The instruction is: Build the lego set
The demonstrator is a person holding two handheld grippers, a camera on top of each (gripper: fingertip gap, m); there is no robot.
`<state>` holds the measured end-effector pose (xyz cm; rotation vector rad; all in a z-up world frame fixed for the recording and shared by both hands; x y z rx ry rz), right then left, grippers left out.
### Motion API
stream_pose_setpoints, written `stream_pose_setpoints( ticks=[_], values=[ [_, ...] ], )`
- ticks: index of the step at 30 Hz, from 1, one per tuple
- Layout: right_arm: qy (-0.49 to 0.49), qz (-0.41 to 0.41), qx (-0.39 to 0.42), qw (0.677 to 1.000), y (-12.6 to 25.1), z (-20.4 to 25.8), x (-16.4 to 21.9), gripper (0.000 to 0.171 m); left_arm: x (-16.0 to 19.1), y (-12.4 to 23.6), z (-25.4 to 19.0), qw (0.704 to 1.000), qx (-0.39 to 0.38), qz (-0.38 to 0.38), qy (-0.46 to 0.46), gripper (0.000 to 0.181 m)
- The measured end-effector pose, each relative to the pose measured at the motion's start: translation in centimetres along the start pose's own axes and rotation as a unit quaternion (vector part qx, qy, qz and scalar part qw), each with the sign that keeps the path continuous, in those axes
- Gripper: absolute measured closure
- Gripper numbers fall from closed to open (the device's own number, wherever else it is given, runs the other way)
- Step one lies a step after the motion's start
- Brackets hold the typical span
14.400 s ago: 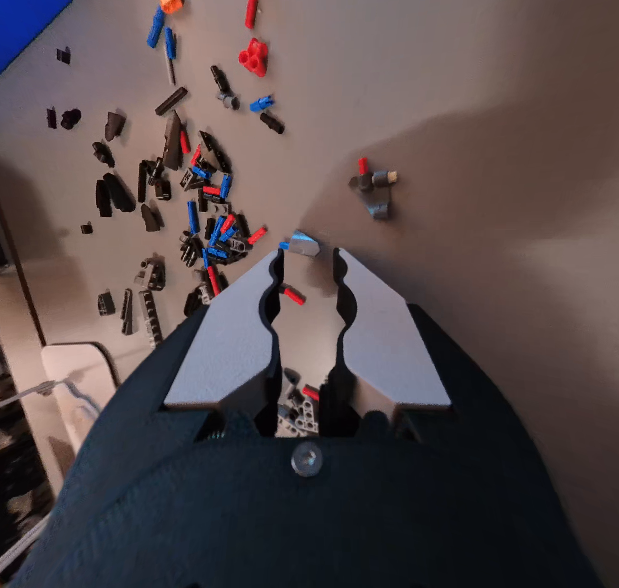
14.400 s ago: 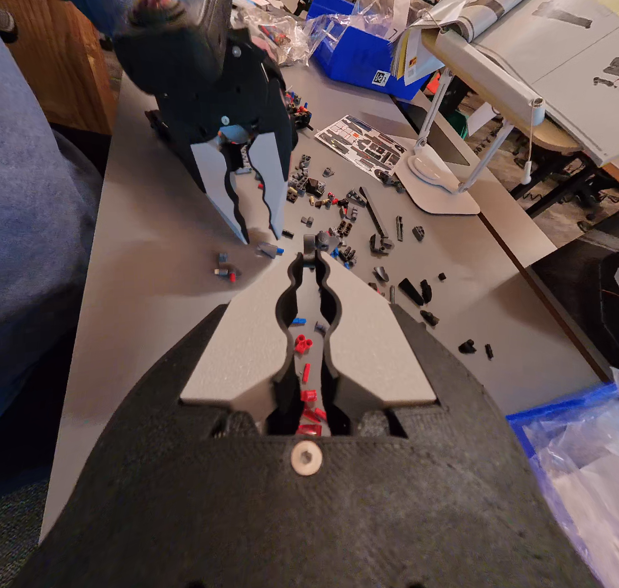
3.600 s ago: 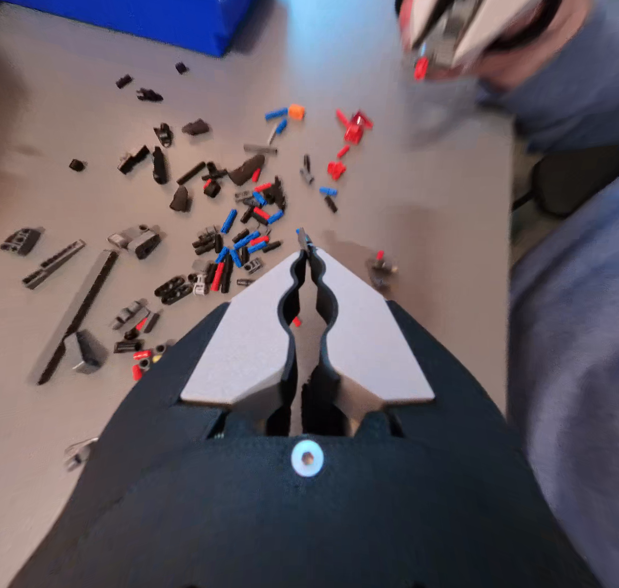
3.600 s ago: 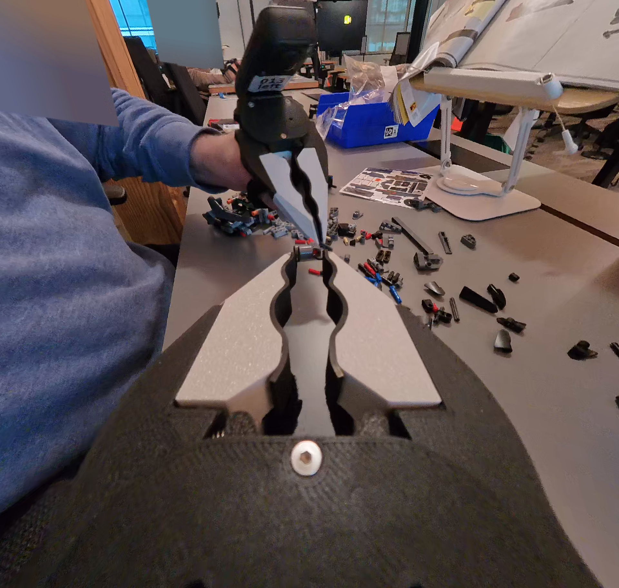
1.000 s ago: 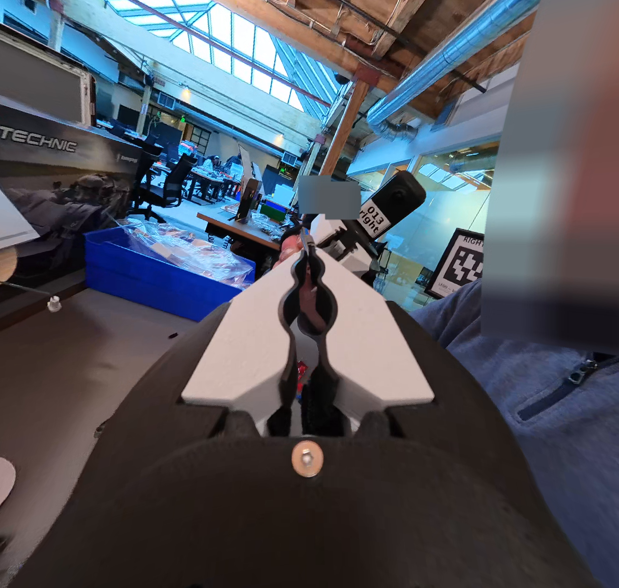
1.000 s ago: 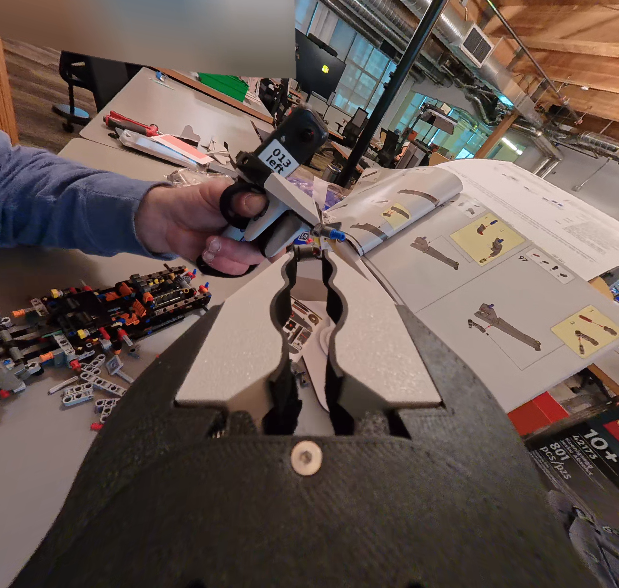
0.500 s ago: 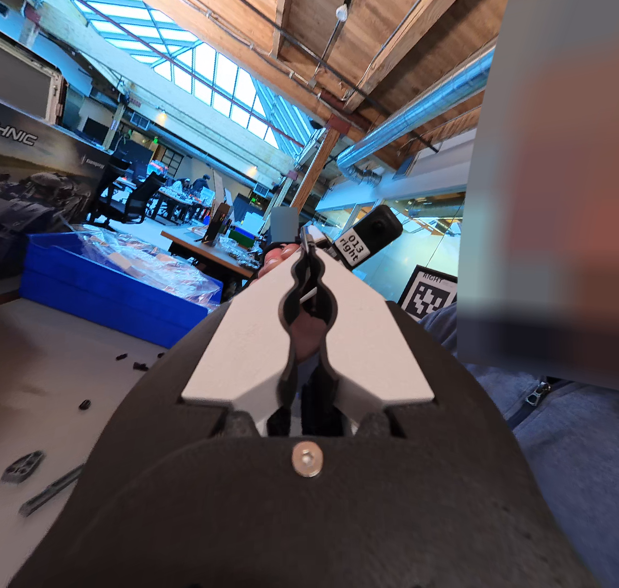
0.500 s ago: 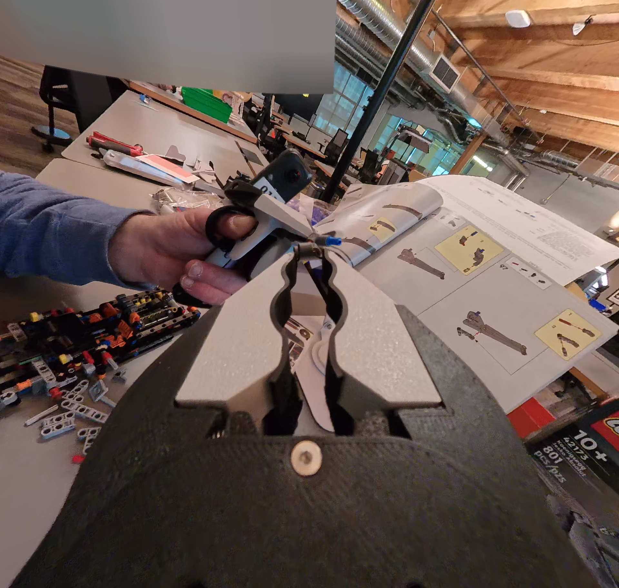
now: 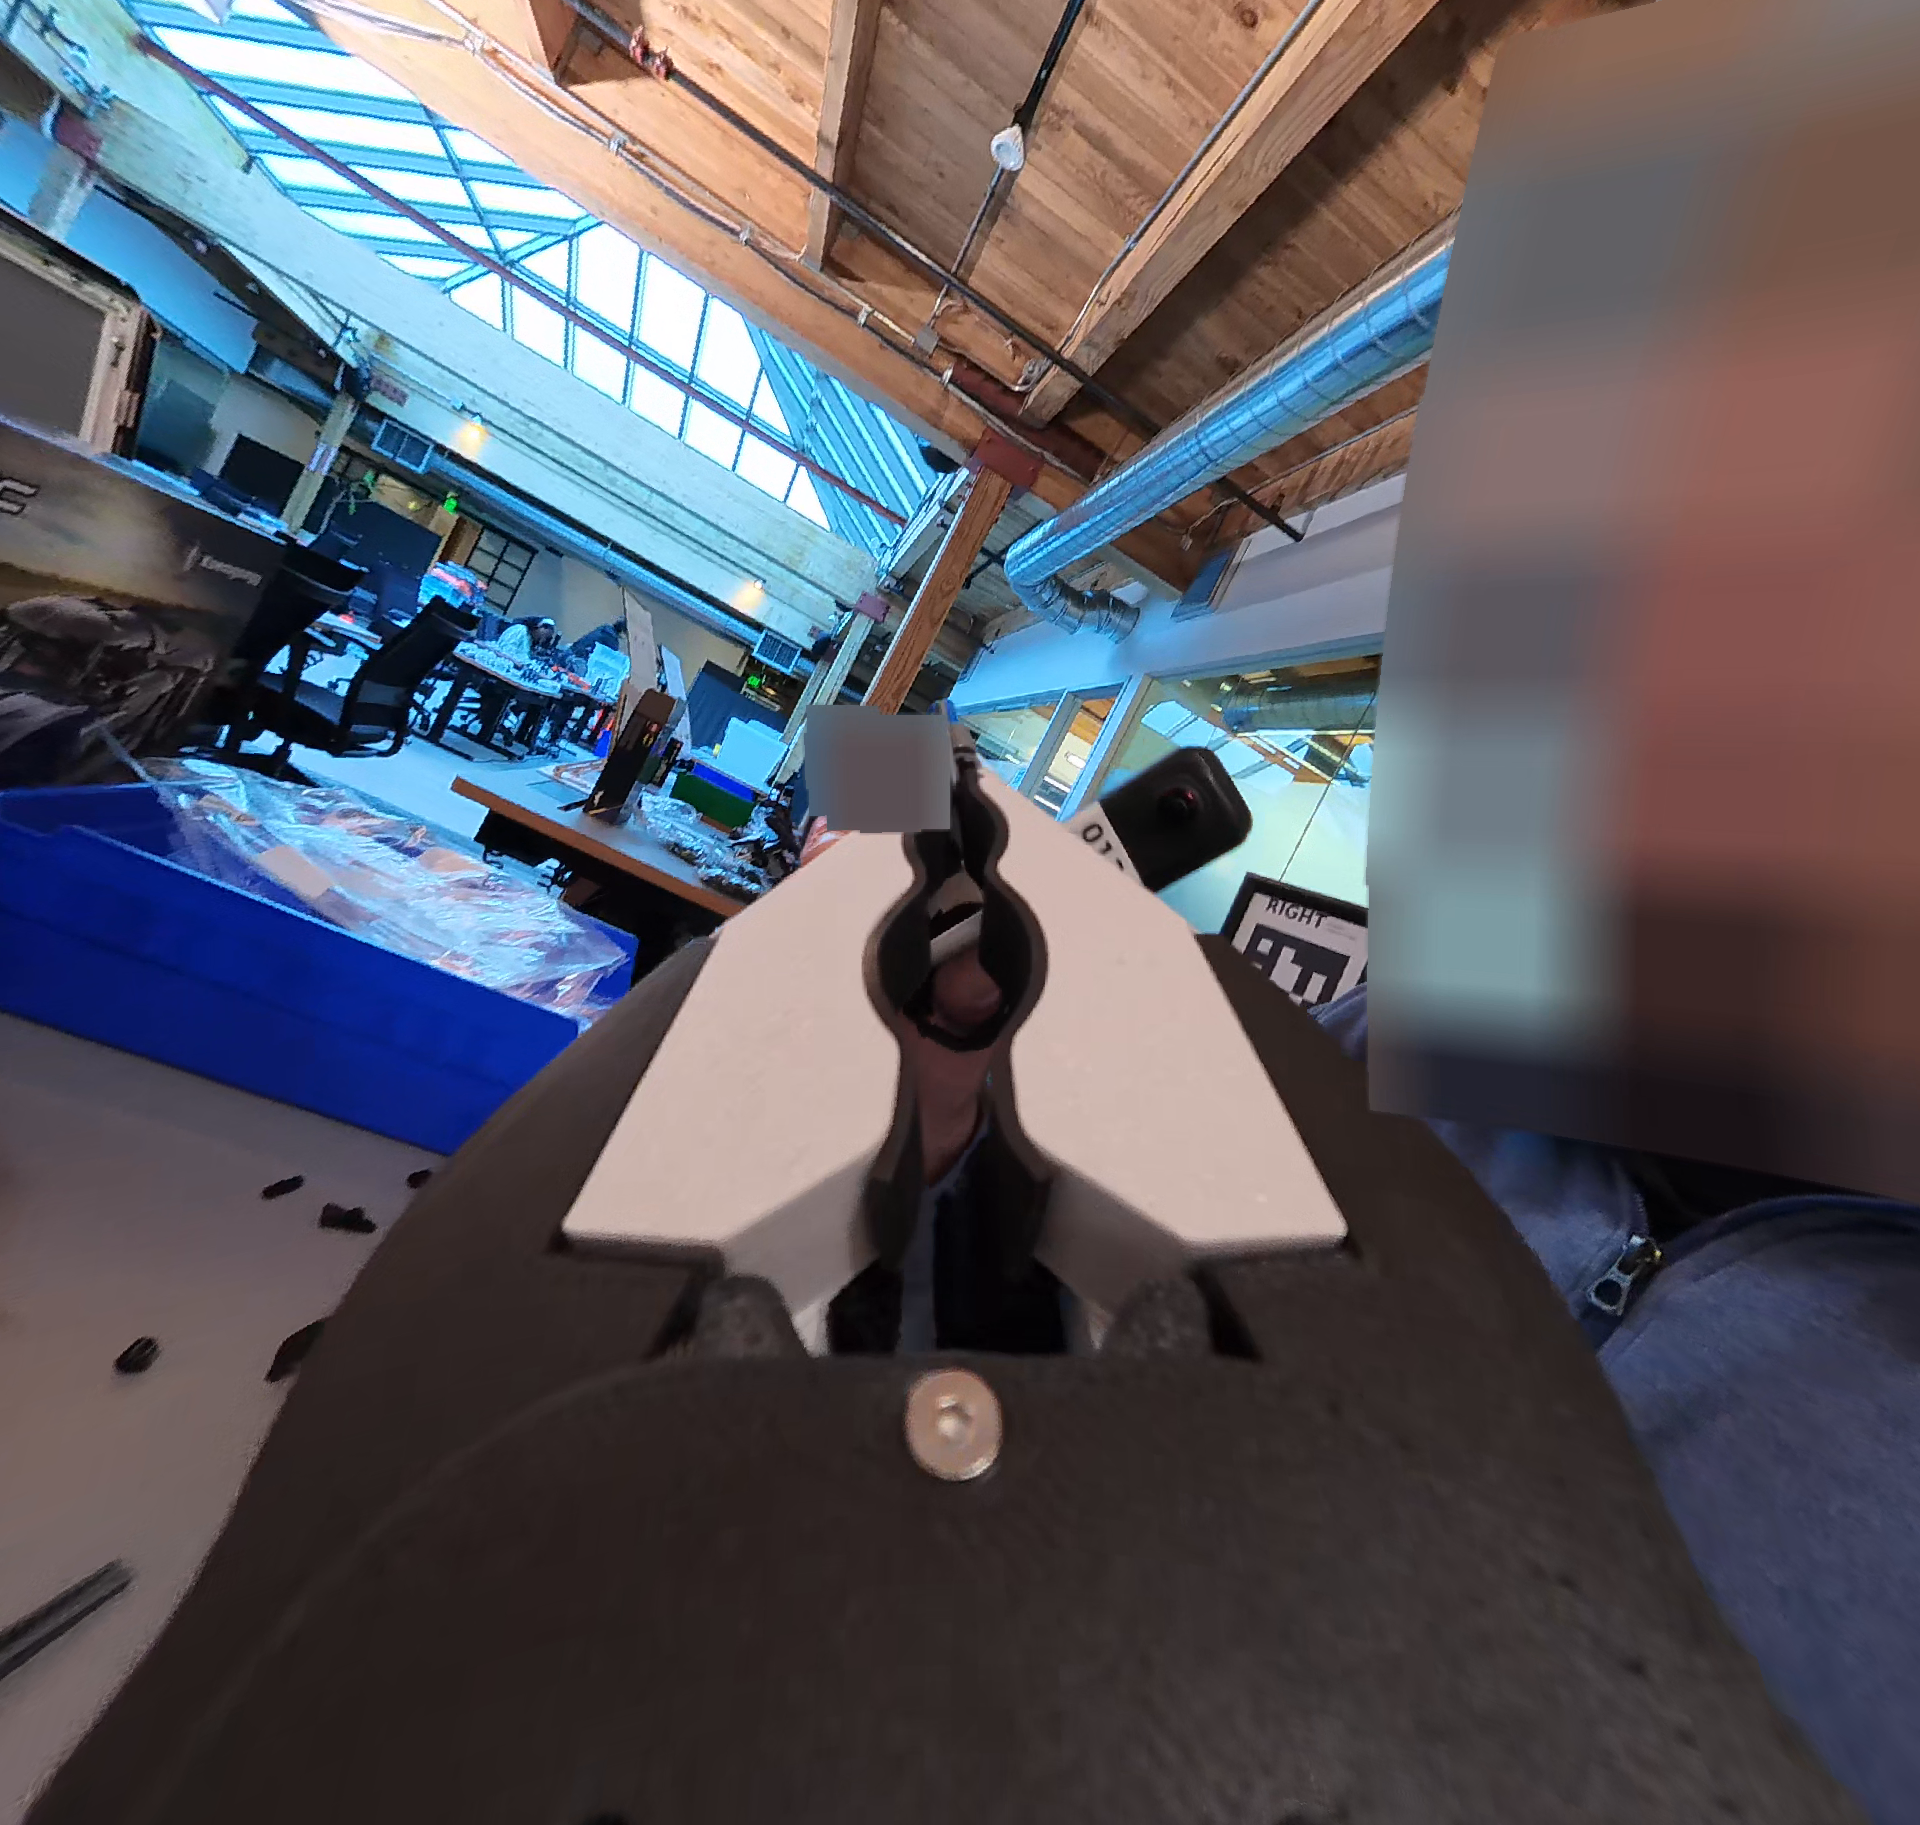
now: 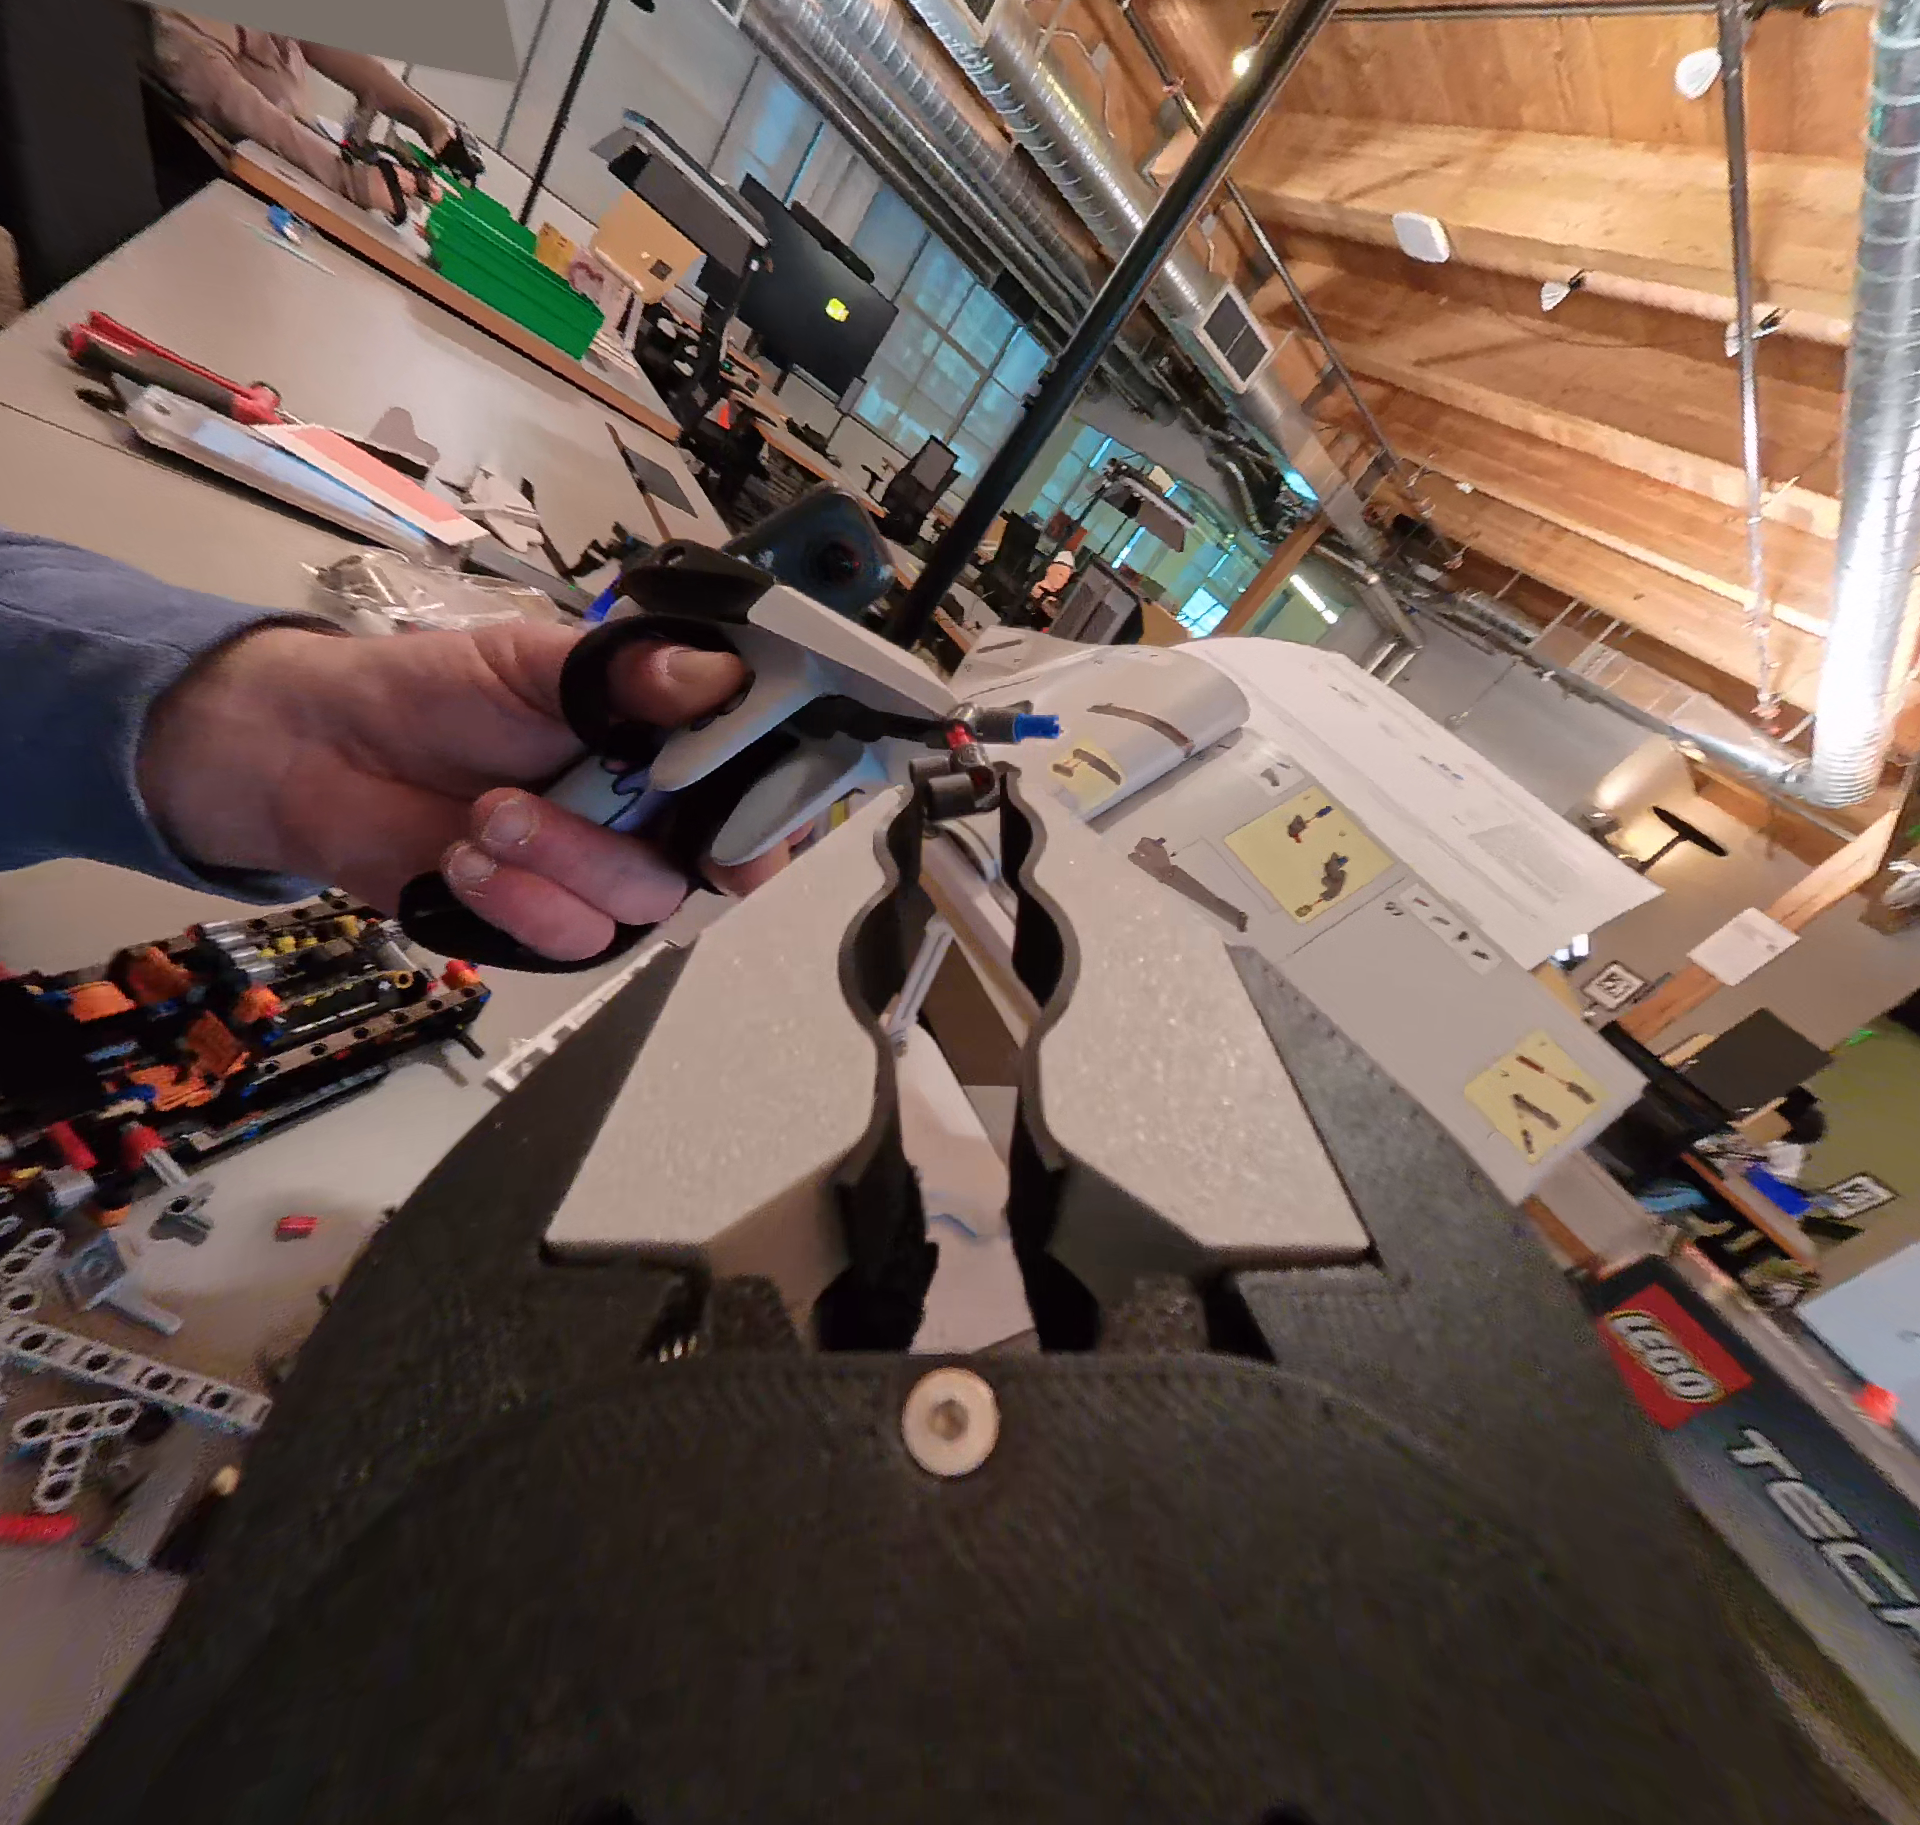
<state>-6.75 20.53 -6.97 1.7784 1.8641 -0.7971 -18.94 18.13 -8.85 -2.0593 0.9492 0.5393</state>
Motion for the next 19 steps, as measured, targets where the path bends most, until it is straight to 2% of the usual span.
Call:
stream_pose_setpoints(
  ticks=[19],
  values=[
    [0.146, 0.036, 0.096, 0.984, -0.7, -0.6, -3.3, 0.159, -1.0, -1.1, -2.4, 0.997, 0.032, -0.074, 0.012, 0.181]
  ],
)
Point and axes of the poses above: each gripper's, where its closed fingertips meet, y back along the fingers, x out of its underside, z = x × y across the jaws, the point moved 6 cm from there along y, back along the fingers, and after that the axes turned 12 degrees about y, right-handed, at the moved point
